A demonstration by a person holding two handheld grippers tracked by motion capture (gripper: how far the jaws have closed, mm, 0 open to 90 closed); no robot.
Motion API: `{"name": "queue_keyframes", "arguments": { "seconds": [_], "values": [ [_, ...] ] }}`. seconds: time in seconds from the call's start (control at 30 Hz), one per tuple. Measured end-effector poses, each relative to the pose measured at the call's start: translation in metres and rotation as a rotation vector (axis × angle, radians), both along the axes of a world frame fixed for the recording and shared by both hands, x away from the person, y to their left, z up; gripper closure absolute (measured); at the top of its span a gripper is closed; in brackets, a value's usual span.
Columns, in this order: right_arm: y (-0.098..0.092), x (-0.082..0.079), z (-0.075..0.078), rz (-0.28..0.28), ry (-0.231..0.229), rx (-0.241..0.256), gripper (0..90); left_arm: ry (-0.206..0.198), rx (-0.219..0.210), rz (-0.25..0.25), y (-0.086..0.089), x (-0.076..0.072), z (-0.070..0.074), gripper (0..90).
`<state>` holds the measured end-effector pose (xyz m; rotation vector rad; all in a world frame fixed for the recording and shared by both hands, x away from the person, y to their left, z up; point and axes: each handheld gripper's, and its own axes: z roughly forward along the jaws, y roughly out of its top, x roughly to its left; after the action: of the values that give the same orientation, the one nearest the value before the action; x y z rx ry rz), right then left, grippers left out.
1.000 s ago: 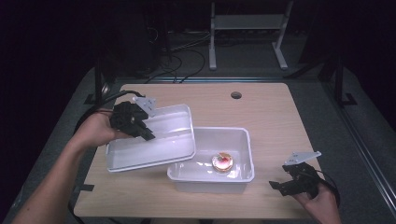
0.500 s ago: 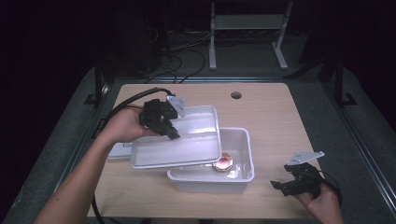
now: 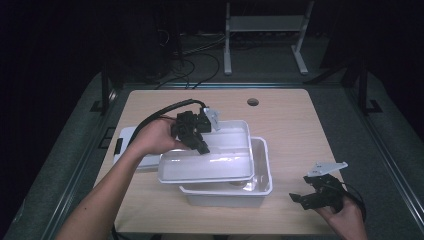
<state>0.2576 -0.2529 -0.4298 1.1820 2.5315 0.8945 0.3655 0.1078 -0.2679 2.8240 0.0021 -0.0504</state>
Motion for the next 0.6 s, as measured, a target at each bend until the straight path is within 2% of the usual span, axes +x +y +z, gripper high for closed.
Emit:
{"name": "queue_keyframes", "arguments": {
  "seconds": [0.6],
  "values": [
    [0.0, -0.001, 0.0, -0.009, -0.003, -0.004, 17.5, 0.015, 0.053, -0.041, -0.037, 0.001, -0.016, 89.3]
  ]
}}
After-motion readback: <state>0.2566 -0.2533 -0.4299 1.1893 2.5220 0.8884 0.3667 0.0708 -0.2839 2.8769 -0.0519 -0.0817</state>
